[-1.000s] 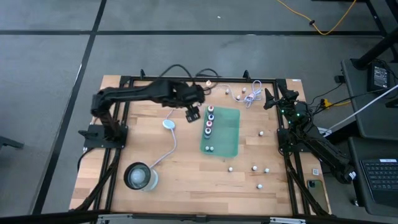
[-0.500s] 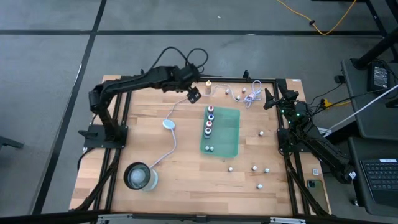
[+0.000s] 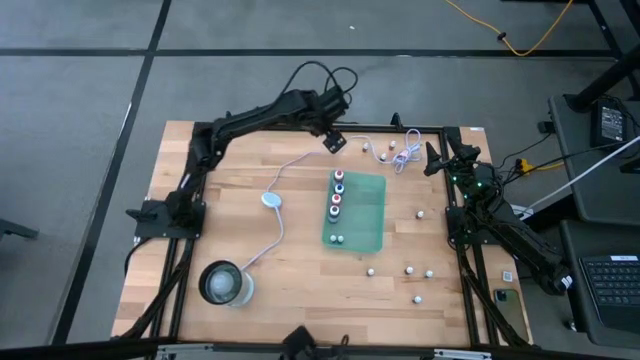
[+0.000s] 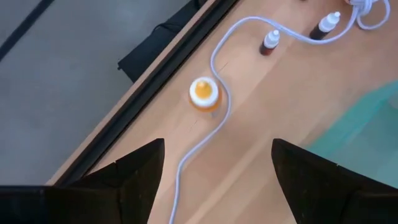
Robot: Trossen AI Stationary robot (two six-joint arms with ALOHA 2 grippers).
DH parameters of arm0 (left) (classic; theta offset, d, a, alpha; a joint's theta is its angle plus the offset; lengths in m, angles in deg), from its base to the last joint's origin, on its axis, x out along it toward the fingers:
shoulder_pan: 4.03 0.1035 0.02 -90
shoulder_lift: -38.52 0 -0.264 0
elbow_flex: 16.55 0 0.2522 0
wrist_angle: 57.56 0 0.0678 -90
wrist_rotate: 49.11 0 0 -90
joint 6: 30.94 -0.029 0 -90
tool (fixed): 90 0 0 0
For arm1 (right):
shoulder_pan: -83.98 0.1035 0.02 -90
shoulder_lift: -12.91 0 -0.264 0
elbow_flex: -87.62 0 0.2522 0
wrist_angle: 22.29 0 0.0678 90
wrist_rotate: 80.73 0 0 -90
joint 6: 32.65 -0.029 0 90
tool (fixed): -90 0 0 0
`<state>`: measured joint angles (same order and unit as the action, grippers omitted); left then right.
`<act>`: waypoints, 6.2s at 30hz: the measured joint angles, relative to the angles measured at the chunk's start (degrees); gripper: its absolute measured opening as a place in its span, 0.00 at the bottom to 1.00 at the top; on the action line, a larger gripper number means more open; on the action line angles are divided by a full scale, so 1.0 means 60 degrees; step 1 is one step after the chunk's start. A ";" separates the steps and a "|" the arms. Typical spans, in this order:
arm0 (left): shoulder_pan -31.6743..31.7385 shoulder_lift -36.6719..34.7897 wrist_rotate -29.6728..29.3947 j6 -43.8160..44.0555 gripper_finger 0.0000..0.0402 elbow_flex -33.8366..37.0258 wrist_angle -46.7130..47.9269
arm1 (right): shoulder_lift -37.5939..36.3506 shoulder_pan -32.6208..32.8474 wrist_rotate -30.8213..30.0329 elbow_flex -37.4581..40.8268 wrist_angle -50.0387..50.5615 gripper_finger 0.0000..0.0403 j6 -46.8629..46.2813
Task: Pick & Place food coloring
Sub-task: Put the big yellow food coloring bottle into the green bin
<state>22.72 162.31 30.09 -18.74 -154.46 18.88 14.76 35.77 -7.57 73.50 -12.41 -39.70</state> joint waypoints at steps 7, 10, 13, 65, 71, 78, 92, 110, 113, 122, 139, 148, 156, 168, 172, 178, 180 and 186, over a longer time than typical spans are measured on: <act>0.0321 0.1236 0.0783 -0.0138 0.72 -0.1474 0.0146 | 0.0000 -0.0001 -0.0001 -0.0002 -0.0001 0.95 0.0000; 0.0427 0.1639 0.0866 -0.0152 0.72 -0.1746 0.0175 | 0.0001 -0.0001 -0.0003 0.0000 0.0000 0.95 0.0000; 0.0533 0.1908 0.0842 -0.0167 0.72 -0.1787 0.0169 | 0.0000 0.0002 0.0000 0.0000 0.0002 0.95 -0.0004; 0.0672 0.2713 0.1042 -0.1372 0.28 -0.1678 -0.0649 | 0.0002 0.0003 0.0000 -0.0002 -0.0001 0.95 -0.0002; 0.0550 0.2613 0.0935 -0.1320 0.28 -0.1678 -0.0126 | 0.0001 -0.0001 0.0000 -0.0001 -0.0001 0.95 -0.0003; 0.0336 0.1806 0.0473 -0.1419 0.28 -0.1696 0.0878 | 0.0001 0.0002 0.0000 0.0000 0.0003 0.95 -0.0003; -0.0431 -0.1356 0.0404 -0.1377 0.28 0.0577 0.1396 | 0.0000 -0.0001 0.0000 -0.0003 0.0000 0.95 0.0000; -0.2534 -0.6333 0.0983 -0.0987 0.28 0.6847 0.0918 | 0.0000 0.0000 0.0000 0.0000 0.0003 0.95 0.0000; -0.3186 -0.6312 0.1047 -0.1023 0.28 0.6802 0.1100 | 0.0001 0.0003 0.0000 0.0000 0.0002 0.95 -0.0001; -0.4168 -0.4874 0.1021 -0.1096 0.28 0.5106 0.1370 | 0.0002 0.0003 -0.0002 -0.0002 -0.0001 0.95 -0.0004; -0.5154 -0.2103 0.1003 -0.0432 0.28 0.1509 0.1530 | 0.0003 -0.0001 0.0000 -0.0001 0.0001 0.95 -0.0001; -0.5353 -0.1180 0.0978 0.0197 0.28 0.1120 0.0800 | 0.0002 -0.0001 0.0000 0.0000 -0.0001 0.95 0.0000; -0.5310 -0.0849 0.0401 0.0052 0.28 0.1119 0.0353 | 0.0000 0.0002 0.0000 -0.0002 -0.0001 0.95 -0.0002; -0.5164 -0.0256 0.0526 -0.0162 0.28 0.1326 0.0055 | 0.0004 -0.0001 0.0000 -0.0003 0.0003 0.95 0.0000; -0.5056 -0.0140 0.0450 -0.0243 0.28 0.1505 -0.0106 | 0.0004 0.0001 0.0000 0.0000 0.0001 0.95 0.0000; -0.4964 -0.0147 0.0483 -0.0378 0.28 0.1859 -0.0716 | 0.0004 0.0003 0.0000 -0.0004 0.0000 0.95 0.0000; -0.4931 -0.0147 0.0646 -0.0335 0.28 0.2072 -0.0814 | 0.0000 -0.0001 0.0000 -0.0002 0.0003 0.95 -0.0001; -0.4870 -0.0154 0.0723 -0.0332 0.28 0.2549 -0.0982 | 0.0001 0.0002 0.0000 0.0000 -0.0001 0.95 0.0000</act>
<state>-6.50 161.39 34.43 -20.73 -139.17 12.98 14.76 35.79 -7.57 73.50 -12.41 -39.70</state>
